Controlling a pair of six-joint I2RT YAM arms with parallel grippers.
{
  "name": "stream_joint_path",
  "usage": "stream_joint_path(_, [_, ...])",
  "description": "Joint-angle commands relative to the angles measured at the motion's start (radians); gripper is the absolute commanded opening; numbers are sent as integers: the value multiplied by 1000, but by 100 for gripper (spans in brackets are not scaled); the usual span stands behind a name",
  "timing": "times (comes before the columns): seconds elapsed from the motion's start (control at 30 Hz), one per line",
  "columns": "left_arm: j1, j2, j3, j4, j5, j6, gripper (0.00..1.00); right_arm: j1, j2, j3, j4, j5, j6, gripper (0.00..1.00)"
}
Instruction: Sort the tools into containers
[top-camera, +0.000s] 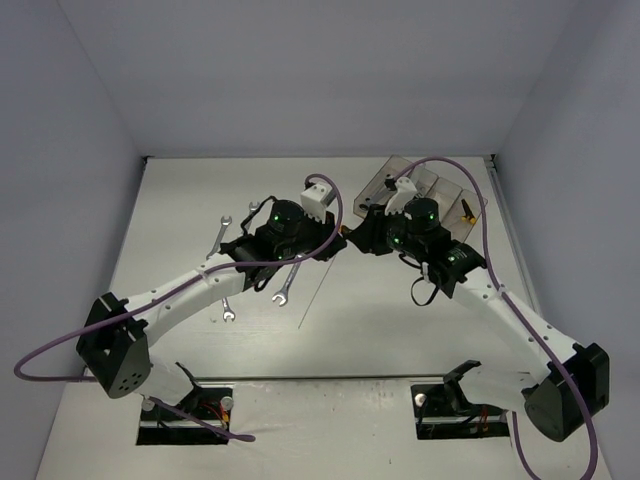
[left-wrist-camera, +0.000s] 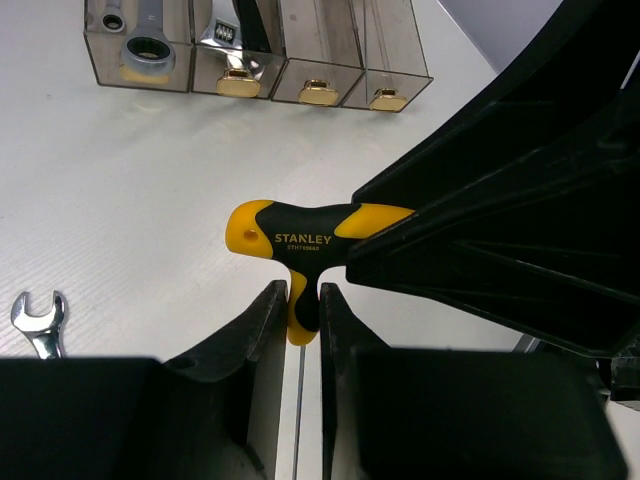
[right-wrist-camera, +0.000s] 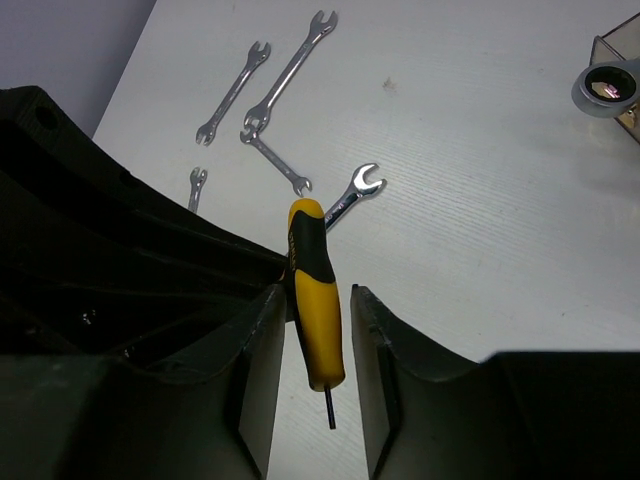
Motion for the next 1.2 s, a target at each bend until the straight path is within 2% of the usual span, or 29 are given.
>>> stream_joint_path(0.0, [-5,-59,57,91,-1,6,0,11,0,23,75,34,5,18])
stream_joint_path(0.1, [-6,-56,58,89,-1,8,0,11,-8,19,74,54,4,1])
stream_joint_path(0.17, [-5,-57,56,90,1,12,0,11,-15,17,73,81,-2,0])
stream_joint_path(0.2, [-5,-59,56,85,-8,15,11,11,-17,18,72,96,-6,0])
stream_joint_path(0.3, [-5,-69,68,24,-73,31,56,6,-23,22,59,157,-23,0])
stream_joint_path(0.4, [-5,-89,97,-105,-182,66,69,-15,-18,42,1,232,-51,0])
stream_joint_path(0.5, [0,-146,126,-257,-337,101,72,-79,3,91,-83,283,-87,0])
stream_joint_path(0.6, [17,-218,149,-360,-464,161,74,-233,47,148,-159,292,-127,0])
stream_joint_path(0.73, [54,-321,158,-479,-548,252,78,-381,150,239,-274,345,-209,0])
stream_joint_path(0.87, [118,-414,139,-537,-520,318,81,-515,264,357,-381,347,-265,0])
stream_joint_path(1.0, [266,-485,51,-518,-437,332,81,-603,386,445,-420,342,-265,0])
stream_joint_path(1.17, [297,-514,-72,-435,-400,308,81,-671,483,556,-429,364,-250,0])
